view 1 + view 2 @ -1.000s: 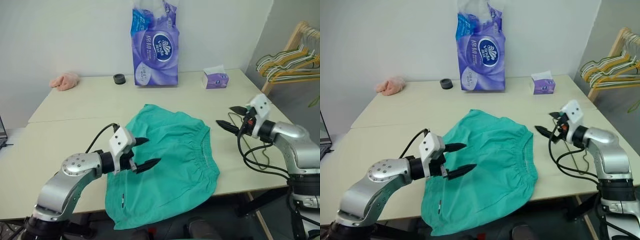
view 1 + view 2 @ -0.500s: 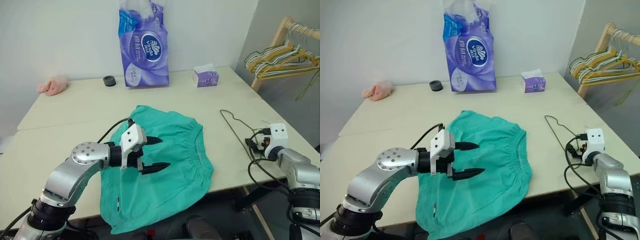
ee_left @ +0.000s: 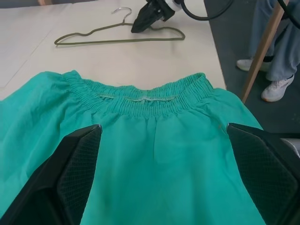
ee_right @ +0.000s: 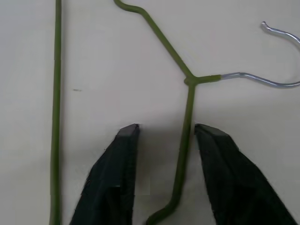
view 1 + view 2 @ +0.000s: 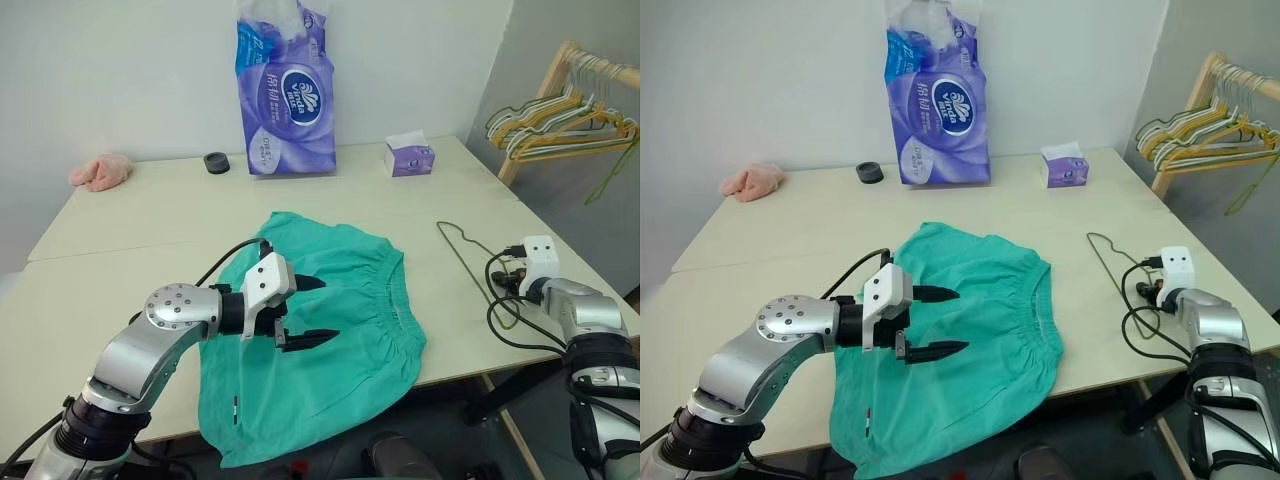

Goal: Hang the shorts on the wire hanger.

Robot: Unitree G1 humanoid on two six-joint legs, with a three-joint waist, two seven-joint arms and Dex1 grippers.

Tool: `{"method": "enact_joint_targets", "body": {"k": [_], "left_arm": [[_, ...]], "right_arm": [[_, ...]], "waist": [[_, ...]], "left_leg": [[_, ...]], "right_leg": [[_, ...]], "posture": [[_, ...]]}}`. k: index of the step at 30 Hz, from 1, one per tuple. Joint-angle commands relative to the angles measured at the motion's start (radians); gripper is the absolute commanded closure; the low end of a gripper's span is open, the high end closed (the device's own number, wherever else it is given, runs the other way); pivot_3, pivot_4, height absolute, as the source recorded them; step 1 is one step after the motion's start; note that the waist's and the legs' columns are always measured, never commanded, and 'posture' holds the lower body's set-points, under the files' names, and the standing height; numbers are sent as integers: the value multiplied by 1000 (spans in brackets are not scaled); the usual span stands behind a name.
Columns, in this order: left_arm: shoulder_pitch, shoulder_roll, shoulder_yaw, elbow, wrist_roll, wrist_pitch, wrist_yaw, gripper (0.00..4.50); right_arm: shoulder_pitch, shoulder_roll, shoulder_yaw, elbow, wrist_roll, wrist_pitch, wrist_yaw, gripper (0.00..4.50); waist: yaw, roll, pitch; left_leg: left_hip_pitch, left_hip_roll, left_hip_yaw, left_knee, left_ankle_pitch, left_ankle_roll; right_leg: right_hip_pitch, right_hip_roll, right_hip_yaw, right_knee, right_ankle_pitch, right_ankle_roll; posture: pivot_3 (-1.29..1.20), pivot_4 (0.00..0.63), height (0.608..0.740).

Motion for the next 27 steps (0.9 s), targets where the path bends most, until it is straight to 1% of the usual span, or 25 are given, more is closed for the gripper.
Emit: {"method": "enact_joint_targets", "body": {"k": [1,2,4,9,11,14,17,21,24,27], "left_arm": [[4,7,24,-17,4,-20,10,0],[8,6,30,-14,6,-21,16,0],[12,5,38,-9,9,-23,24,0],[10,-1,59,25,24,-35,56,0],[4,-10,70,56,38,-42,84,0],[-21,-29,95,124,66,-55,137,0],[-62,-38,130,196,70,-61,166,0],[-133,-46,181,301,79,-61,213,0],[-202,-55,233,368,36,-3,231,0],[-223,-40,247,382,-33,97,180,0]], "right_arm": [[10,21,3,65,-26,5,-48,3593],[5,22,-4,65,-23,-2,-56,3824],[-2,22,-11,65,-19,-10,-65,4474],[-16,9,-1,-1,-23,-51,-49,4491],[-23,6,15,-76,-26,-80,-28,4491],[-36,8,49,-235,-27,-145,28,4491],[-47,-4,105,-353,-60,-232,82,4491],[-61,-17,172,-456,-88,-322,153,4491],[-70,-50,251,-508,-153,-482,221,4491],[-74,-78,323,-530,-218,-650,277,4491]], "waist": [[1,-3,-2],[2,-4,-3],[2,-4,-3],[4,-2,-2],[4,0,0],[-2,11,7],[-2,12,7],[1,12,7],[0,12,7],[-1,12,7]], "left_leg": [[0,0,0,0,0,0],[0,0,0,0,0,0],[-1,-1,0,0,0,0],[-1,-1,0,0,0,0],[-2,-1,0,0,0,0],[-4,-2,1,0,0,0],[-6,-1,1,-1,0,0],[-7,0,-1,-2,0,0],[-10,-1,-1,-2,0,0],[-19,-2,-1,1,0,0]], "right_leg": [[0,0,0,0,0,0],[0,0,0,-1,0,0],[0,-1,0,-1,0,0],[0,-4,0,-2,1,1],[-1,-5,0,-2,1,1],[-3,-5,1,-1,1,1],[-8,-5,1,2,1,1],[-10,-5,-1,5,0,1],[-14,-6,-2,5,1,2],[-22,-8,-2,6,3,0]], "posture": [[-237,41,740],[-237,41,740],[-237,41,740],[-237,35,740],[-241,30,740],[-244,29,740],[-250,27,740],[-255,26,740],[-258,27,740],[-260,28,740]]}}
